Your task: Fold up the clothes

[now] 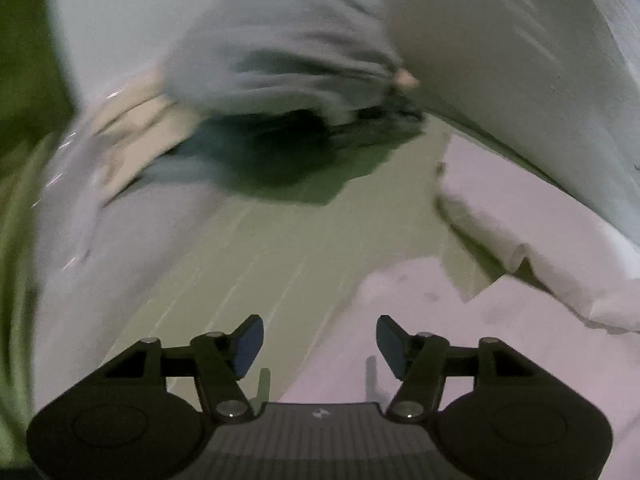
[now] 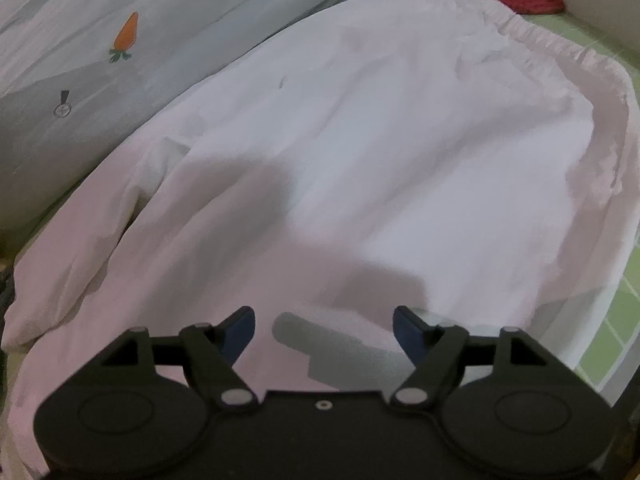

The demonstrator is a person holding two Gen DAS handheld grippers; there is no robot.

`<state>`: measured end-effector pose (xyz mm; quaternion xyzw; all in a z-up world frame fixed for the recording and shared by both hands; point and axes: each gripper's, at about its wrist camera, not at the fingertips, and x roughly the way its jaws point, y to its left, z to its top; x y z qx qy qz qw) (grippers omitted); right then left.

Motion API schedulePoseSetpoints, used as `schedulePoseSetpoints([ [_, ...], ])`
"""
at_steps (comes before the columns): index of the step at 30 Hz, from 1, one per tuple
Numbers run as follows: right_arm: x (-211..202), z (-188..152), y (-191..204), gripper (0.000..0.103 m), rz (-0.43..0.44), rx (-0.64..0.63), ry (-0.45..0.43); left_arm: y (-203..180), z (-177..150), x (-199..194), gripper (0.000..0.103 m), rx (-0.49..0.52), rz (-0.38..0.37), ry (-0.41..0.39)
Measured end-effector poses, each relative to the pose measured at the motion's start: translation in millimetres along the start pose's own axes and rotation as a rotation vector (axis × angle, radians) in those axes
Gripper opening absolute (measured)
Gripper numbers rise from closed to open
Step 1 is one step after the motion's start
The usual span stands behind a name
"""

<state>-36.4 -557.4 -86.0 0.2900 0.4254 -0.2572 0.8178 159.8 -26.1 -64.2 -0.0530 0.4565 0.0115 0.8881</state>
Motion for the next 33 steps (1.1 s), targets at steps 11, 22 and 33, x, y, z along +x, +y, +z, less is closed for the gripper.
schedulePoseSetpoints([
  [11, 16, 17, 13, 0.078, -0.084, 0.024, 0.011, -55, 32, 80, 0.055, 0.2, -0.132, 0.105],
  [22, 30, 6, 33, 0.08, -0.1, -0.092, 0.018, 6, 58, 42, 0.0, -0.048, 0.092, -0.11],
  [33, 33, 5, 41, 0.086, -0.124, -0.107, 0.008, -34, 57, 51, 0.033, 0.023, -0.05, -0.023],
])
